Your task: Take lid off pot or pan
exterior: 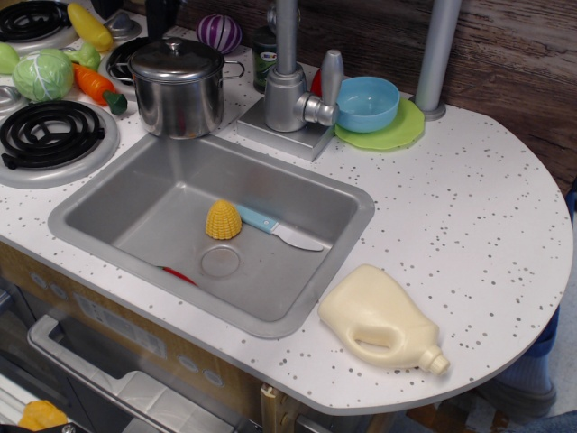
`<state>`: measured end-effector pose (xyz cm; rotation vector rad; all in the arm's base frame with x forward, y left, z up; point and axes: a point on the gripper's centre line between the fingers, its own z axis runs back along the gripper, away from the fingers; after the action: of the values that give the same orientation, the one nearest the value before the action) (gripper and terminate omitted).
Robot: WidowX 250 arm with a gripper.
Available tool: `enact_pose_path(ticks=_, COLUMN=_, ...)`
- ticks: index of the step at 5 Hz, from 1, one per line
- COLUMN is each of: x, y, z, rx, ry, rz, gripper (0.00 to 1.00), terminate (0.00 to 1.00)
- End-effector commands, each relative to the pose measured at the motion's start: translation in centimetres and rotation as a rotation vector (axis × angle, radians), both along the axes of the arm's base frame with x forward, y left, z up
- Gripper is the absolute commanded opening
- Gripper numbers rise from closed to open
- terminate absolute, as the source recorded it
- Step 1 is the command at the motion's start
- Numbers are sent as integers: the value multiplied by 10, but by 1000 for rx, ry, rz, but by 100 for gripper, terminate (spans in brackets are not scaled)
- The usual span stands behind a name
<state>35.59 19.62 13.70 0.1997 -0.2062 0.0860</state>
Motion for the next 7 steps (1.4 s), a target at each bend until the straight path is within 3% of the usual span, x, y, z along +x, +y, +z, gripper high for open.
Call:
enact_pose_path(ticks=1, x=13, y=27, z=9, rx=-10, ry=-90, rz=-54, gripper=100, terminate=0)
enact_pose_path(ticks=4, x=26, y=18, z=-5, rx=-73, ry=-176, rz=-118, gripper=100, terminate=0)
enact_pose_path(ticks=7, x=40, y=7, z=-20, rx=-140, ry=-181, rz=-195, gripper=100, terminate=0)
